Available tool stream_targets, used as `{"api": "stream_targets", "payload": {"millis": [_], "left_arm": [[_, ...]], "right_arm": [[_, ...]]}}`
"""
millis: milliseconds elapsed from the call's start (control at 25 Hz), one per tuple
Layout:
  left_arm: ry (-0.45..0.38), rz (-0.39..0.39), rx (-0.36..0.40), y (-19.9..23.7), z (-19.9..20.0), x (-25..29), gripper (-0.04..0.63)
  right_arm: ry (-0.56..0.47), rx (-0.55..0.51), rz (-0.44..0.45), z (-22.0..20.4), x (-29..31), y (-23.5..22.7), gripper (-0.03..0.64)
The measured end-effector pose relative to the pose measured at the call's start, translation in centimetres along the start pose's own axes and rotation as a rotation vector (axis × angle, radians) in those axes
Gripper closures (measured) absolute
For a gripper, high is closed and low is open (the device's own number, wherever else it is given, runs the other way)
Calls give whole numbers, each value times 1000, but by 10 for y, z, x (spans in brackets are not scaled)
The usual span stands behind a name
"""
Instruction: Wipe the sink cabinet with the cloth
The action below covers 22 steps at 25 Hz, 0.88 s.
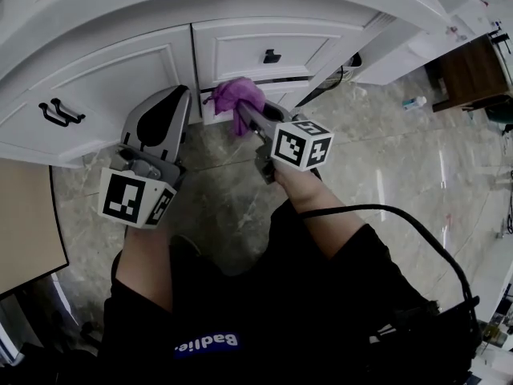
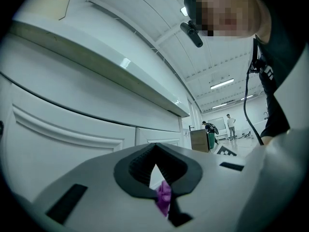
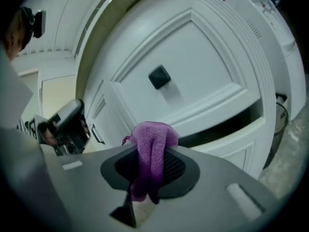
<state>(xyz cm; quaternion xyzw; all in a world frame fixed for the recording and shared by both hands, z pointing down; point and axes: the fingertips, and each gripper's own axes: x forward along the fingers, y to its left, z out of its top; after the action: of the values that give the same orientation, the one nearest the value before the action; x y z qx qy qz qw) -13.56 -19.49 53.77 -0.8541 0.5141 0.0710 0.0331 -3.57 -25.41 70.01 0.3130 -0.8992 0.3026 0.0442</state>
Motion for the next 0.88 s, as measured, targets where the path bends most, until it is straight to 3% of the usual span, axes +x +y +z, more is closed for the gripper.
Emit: {"api": "stream_targets", "payload": {"millis": [240,400,560,800,880], "left_arm": [[-10,-9,-5,-3,1,2,591],[0,-28,4,-9,-2,5,591],[8,-40,11,-14,-5,6,591],[15,-37,1,-9,-7,4,591],[14,-36,-4,-9,-9,3,591]], "right_arm": [[-333,-139,153,137,-60,73,540],[-490,-168,202,200,-82,87,540],[-451,-7,179,185,-67,51,540],[-313,184,64,103,-41,-6,540],[-293,202,43,81,-36,-19,540]]}}
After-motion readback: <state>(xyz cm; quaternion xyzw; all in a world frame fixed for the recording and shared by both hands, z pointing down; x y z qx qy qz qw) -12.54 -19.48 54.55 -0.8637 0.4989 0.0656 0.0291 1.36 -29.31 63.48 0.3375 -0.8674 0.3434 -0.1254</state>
